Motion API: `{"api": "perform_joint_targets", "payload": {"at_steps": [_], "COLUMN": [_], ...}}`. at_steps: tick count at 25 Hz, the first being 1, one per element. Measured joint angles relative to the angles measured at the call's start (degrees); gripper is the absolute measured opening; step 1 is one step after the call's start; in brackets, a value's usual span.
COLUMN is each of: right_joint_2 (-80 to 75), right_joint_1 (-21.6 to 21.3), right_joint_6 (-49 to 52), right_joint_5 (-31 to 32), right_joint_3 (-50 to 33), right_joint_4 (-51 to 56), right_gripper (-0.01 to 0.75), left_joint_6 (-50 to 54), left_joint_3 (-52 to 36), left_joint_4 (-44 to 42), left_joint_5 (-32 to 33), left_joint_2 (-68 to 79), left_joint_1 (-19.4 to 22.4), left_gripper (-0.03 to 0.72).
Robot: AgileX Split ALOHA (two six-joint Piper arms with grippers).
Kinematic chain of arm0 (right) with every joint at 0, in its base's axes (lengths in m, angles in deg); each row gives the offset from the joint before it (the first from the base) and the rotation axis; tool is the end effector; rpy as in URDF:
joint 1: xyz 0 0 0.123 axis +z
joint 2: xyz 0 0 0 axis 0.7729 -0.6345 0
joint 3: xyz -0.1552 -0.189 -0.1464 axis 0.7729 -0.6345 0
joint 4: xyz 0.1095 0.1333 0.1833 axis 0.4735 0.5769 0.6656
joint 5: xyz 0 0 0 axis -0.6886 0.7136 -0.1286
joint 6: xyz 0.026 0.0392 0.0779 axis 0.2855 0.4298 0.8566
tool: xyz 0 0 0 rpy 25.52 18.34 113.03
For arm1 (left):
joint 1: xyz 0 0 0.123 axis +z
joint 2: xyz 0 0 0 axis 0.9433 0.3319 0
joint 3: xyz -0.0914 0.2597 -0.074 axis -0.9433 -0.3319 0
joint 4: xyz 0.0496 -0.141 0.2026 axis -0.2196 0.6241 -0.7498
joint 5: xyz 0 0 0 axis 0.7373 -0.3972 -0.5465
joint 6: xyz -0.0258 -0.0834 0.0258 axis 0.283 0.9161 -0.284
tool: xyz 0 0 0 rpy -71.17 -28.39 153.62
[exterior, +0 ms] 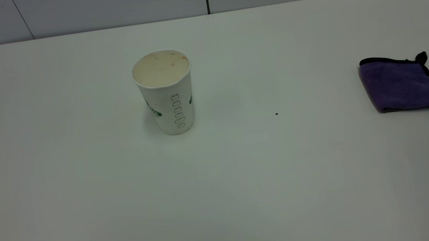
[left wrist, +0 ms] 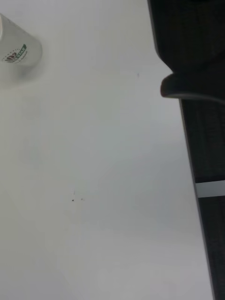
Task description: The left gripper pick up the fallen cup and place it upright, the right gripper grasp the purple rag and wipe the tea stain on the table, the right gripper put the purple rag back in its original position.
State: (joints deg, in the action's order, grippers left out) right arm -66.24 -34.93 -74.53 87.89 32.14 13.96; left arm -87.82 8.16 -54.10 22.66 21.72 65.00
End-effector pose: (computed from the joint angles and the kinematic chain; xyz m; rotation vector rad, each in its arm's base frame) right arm 0.0511 0.0206 0.2622 -0.5300 2.6144 0.1414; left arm -0.0129 -0.0011 0.2706 0.1595 2.1127 -0.0623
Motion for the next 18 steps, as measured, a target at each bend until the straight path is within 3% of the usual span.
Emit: {"api": "perform_joint_targets", "payload": {"at_steps": [9, 18], "right_joint_2": [20.7, 24.0], "right_joint_1": [-3.2, -6.1], "right_joint_6": [-2.1, -2.7], "right_joint_5": [0.7, 0.7], "right_joint_3": [0.0, -0.5], "right_joint_4": [-1.1, -6.6], "right_gripper": [0.575, 0.575], "left_joint_6": [0.0, 0.0], "left_joint_3": [0.0, 0.0], "left_joint_4": [0.0, 0.0], "left_joint_5": [0.0, 0.0], "left_joint_2": [0.0, 0.0], "left_joint_1": [0.0, 0.0], "left_gripper": [0.448, 0.448]}}
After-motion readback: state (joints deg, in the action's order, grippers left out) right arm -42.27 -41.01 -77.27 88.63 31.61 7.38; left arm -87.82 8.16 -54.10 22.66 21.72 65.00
